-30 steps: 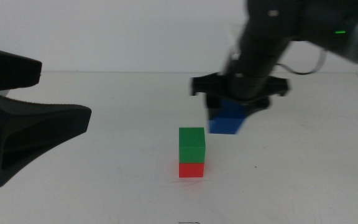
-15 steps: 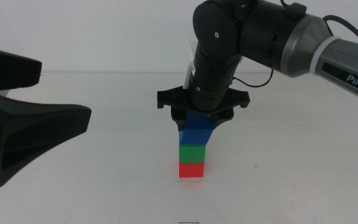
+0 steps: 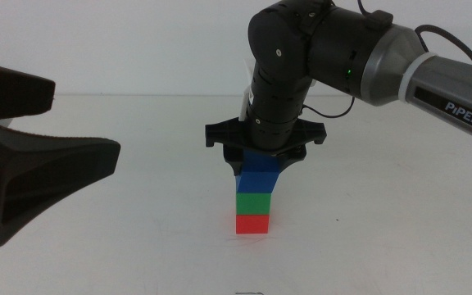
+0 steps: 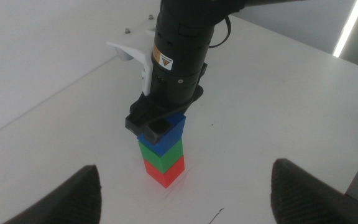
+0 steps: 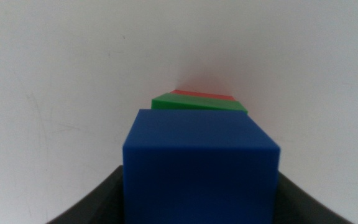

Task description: Stack red cubes first, then green, then blue cubes in a specific spot.

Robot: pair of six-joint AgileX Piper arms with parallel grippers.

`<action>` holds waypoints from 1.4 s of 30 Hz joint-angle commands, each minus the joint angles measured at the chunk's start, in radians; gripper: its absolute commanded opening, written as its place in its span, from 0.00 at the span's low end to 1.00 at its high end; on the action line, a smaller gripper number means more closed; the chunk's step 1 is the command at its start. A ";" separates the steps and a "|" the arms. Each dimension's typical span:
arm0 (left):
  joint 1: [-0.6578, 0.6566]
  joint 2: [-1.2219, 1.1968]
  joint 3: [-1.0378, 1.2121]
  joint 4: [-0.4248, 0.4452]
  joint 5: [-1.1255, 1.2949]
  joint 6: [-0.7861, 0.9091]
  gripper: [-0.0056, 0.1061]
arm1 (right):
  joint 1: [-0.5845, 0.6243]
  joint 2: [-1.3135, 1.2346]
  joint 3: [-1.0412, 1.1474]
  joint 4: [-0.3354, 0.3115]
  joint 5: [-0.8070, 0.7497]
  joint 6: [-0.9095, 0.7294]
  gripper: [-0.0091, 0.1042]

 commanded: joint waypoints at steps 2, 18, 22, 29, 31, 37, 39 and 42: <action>0.002 0.001 -0.030 -0.028 -0.065 -0.003 0.89 | 0.003 -0.051 -0.030 -0.024 0.015 0.001 0.57; 0.002 0.001 -0.030 -0.028 -0.065 -0.003 0.89 | -0.004 -0.140 -0.031 -0.091 0.014 -0.005 0.72; 0.002 0.001 -0.030 -0.028 -0.065 -0.003 0.89 | -0.033 -0.226 -0.030 -0.124 0.019 -0.014 0.72; 0.002 0.001 -0.030 -0.028 -0.065 -0.003 0.89 | -0.106 -0.421 -0.010 -0.183 0.009 -0.161 0.72; 0.002 0.001 -0.030 -0.028 -0.065 -0.003 0.89 | -0.144 -0.504 0.047 -0.194 -0.030 -0.191 0.72; 0.002 0.001 -0.030 -0.028 -0.065 -0.003 0.89 | -0.367 -0.798 0.362 -0.127 -0.272 -0.270 0.72; 0.002 0.001 -0.030 -0.028 -0.065 -0.003 0.89 | -0.451 -0.897 0.452 -0.105 -0.329 -0.308 0.71; 0.002 0.001 -0.030 -0.028 -0.065 -0.003 0.89 | -0.565 -0.995 0.545 -0.086 -0.378 -0.354 0.71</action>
